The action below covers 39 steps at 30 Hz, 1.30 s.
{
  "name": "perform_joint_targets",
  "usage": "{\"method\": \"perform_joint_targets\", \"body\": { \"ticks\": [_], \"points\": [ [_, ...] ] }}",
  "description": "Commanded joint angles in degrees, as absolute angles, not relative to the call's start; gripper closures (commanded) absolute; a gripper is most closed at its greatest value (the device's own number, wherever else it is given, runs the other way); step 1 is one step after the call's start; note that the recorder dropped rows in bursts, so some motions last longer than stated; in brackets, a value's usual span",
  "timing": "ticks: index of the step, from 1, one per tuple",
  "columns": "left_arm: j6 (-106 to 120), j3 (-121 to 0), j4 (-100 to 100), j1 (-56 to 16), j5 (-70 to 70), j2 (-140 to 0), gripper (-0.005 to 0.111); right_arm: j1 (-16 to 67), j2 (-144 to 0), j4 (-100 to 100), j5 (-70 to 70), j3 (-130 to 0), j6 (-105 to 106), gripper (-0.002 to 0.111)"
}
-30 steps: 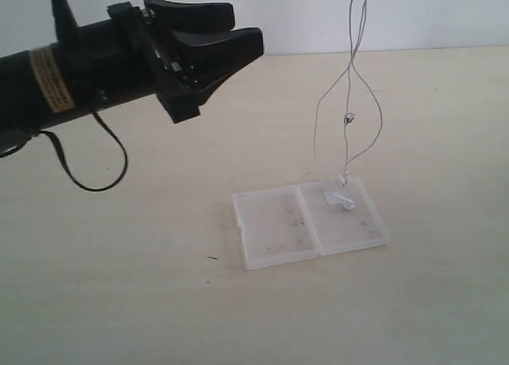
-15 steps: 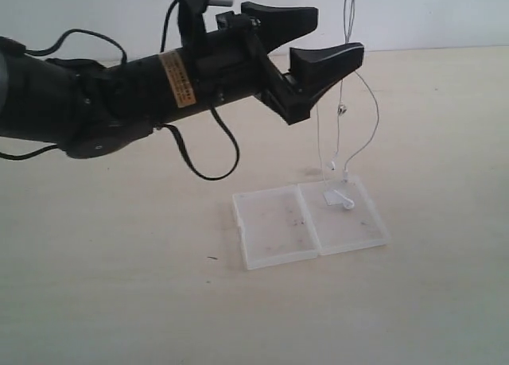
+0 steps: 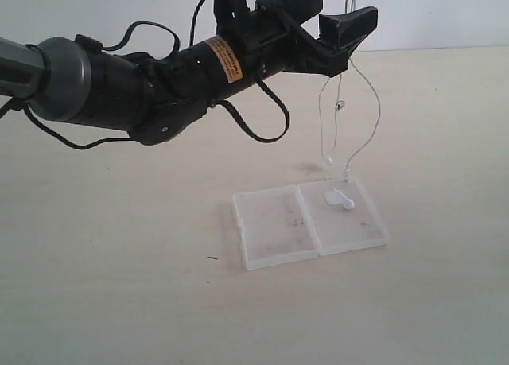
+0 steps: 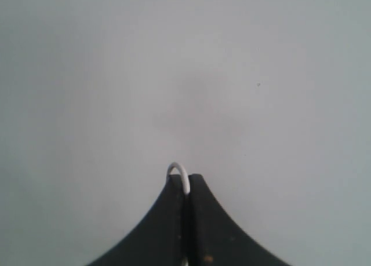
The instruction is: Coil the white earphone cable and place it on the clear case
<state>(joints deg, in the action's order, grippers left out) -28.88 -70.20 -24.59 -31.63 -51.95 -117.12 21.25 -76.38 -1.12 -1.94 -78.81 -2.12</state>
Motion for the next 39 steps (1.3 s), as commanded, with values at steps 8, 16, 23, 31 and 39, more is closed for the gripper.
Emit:
{"method": "perform_joint_targets", "body": {
  "ticks": [8,16,23,31,39],
  "points": [
    [-27.21,-74.55,-23.57,-32.78,-48.4,-119.67,0.03,21.32,-76.45,-1.52,-1.86,-79.25,-1.64,0.108],
    [-27.21,-74.55,-23.68,-32.78,-48.4,-119.67,0.059,21.32,-76.45,-1.52,-1.86,-79.25,-1.64,0.108],
    [-27.21,-74.55,-23.58,-32.78,-48.4,-119.67,0.057,21.32,-76.45,-1.52,-2.1,-79.25,-1.64,0.108],
    [-27.21,-75.36,-23.04,-32.78,-48.3,-119.67,0.057,21.32,-76.45,-1.52,-2.35,-79.25,-1.64,0.108],
    [-27.21,-77.62,-23.04,-32.78,-42.69,-120.16,0.057,21.32,-76.45,-1.52,-2.35,-79.25,-1.64,0.108]
  ]
}}
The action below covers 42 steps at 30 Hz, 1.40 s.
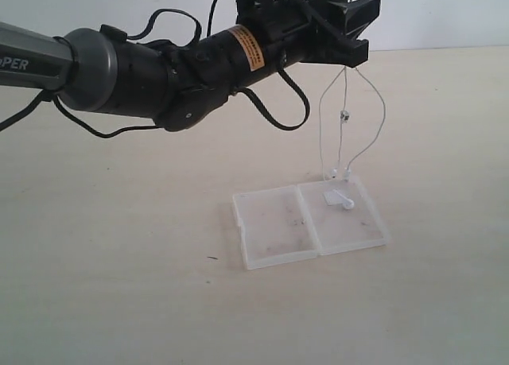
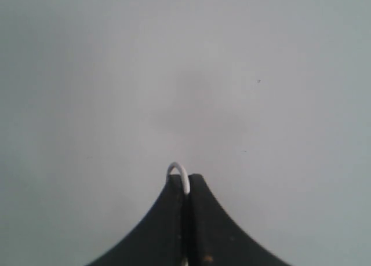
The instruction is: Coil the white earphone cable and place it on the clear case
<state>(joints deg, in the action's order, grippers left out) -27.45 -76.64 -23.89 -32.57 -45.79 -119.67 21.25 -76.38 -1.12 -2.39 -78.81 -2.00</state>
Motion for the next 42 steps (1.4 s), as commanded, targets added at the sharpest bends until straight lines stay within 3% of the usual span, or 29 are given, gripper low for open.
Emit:
{"method": "perform_joint_targets", "body": {
  "ticks": [1,26,29,30,32,42],
  "points": [
    [-27.21,-77.62,-23.04,-32.78,-42.66,-120.57,0.057,21.32,-76.45,-1.52,-2.35,-79.25,-1.64,0.108],
    [-27.21,-77.62,-23.16,-32.78,-44.89,-122.16,0.064,21.32,-76.45,-1.52,-3.38,-79.25,-1.64,0.108],
    [-27.21,-77.62,-23.16,-32.78,-44.89,-122.16,0.074,21.32,-76.45,-1.52,-3.38,-79.25,-1.64,0.108],
    [-27.21,-77.62,-23.16,-32.78,-44.89,-122.16,0.09,21.32,-76.45,-1.52,-3.38,-79.25,-1.64,0.108],
    [-26.98,-77.62,-24.22,-32.78,-45.01,-122.16,0.107,21.32,-76.45,-1.52,-3.38,-79.25,-1.64,0.108],
    [-27.78,-77.5,-27.87,-32.53,-38.29,-119.23,0.107,19.06,-76.09,-2.06,-6.81,-79.25,-1.64,0.108]
  ]
}}
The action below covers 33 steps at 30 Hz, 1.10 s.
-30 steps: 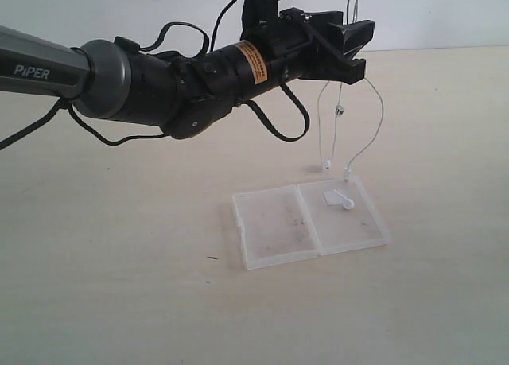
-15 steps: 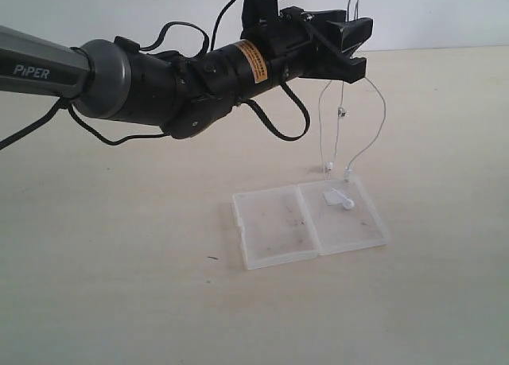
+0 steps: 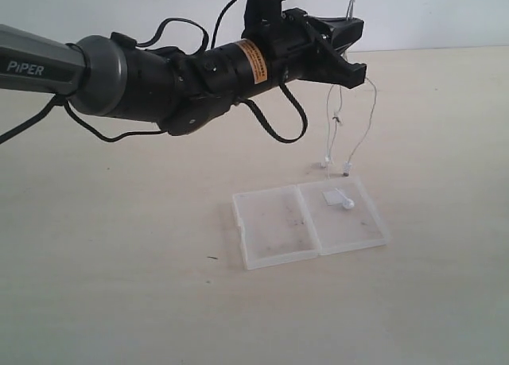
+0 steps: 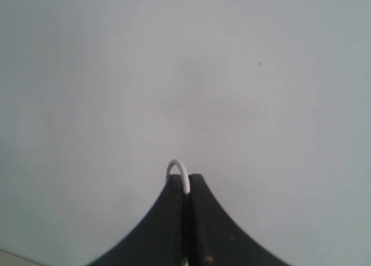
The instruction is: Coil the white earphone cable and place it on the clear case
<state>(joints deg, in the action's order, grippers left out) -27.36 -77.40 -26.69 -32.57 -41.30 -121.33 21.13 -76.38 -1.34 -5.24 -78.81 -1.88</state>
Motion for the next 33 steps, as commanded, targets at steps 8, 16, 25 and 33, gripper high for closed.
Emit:
{"method": "perform_joint_targets", "body": {
  "ticks": [8,16,25,33],
  "points": [
    [-30.7,-75.24,-32.93,-31.83,-31.44,-113.95,0.107,10.66,-76.09,-4.33,-13.68,-79.25,-1.64,0.108],
    [-32.5,-69.74,-36.8,-29.49,-31.06,-107.14,0.107,6.7,-77.03,-7.69,-17.7,-75.63,-1.64,0.108],
    [-34.81,-69.47,-39.82,-27.91,-25.93,-99.87,0.107,5.92,-81.47,-7.8,-16.52,-67.6,-1.64,0.108],
    [-34.81,-70.2,-39.72,-26.78,-25.01,-98.98,0.107,5.92,-86.01,-7.67,-16.43,-63.91,-1.25,0.108]
  ]
}}
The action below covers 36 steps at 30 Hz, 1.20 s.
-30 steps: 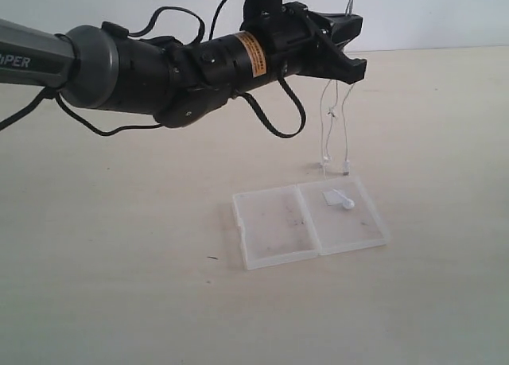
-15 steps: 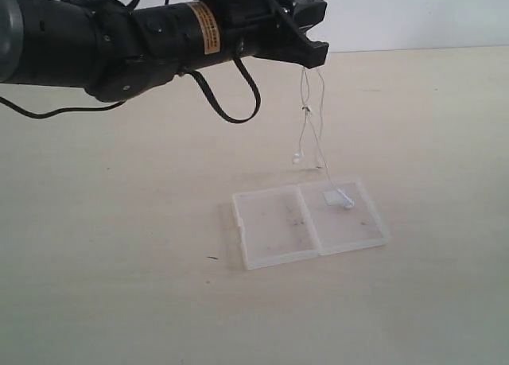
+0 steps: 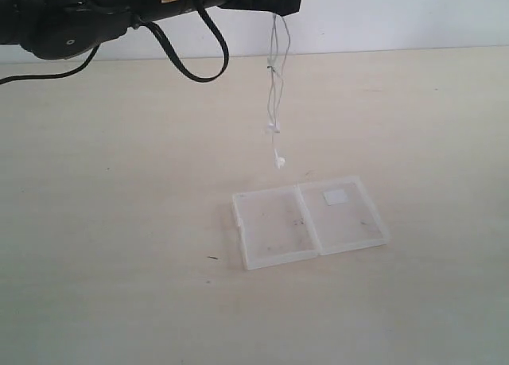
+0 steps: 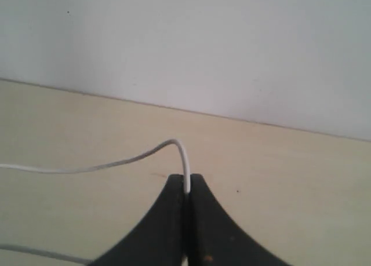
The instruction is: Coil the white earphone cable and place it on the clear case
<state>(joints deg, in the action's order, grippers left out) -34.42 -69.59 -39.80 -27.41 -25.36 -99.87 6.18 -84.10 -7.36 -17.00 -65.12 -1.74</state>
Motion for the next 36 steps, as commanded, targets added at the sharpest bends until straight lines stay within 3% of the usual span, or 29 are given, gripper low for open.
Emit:
{"method": "perform_joint_targets", "body": {
  "ticks": [1,8,13,15,24,30,36],
  "points": [
    [-34.81,-71.35,-39.72,-26.66,-23.6,-98.98,0.107,5.92,-86.75,-7.45,-16.43,-63.39,-1.25,0.108],
    [-34.59,-73.5,-39.97,-26.66,-22.53,-98.98,0.107,6.02,-88.91,7.05,-18.7,-62.69,9.09,0.105],
    [-34.59,-73.5,-40.1,-26.66,-22.41,-98.98,0.107,6.02,-87.01,20.35,-17.99,-62.82,17.9,0.06],
    [-34.47,-73.5,-40.1,-26.66,-22.41,-98.98,0.107,6.02,-86.19,20.48,-17.99,-62.82,17.9,0.052],
    [-30.53,-73.5,-40.1,-26.66,-22.29,-98.98,0.107,6.02,-81.36,21.0,-21.31,-61.73,19.99,0.049],
    [-30.5,-73.5,-41.43,-26.77,-19.87,-99.08,0.107,6.02,-77.14,30.39,-3.52,-48.24,23.42,0.056],
    [-28.35,-73.5,-44.87,-26.88,-19.39,-99.08,0.107,7.37,-75.18,30.07,1.85,-43.77,24.45,0.056]
  ]
}}
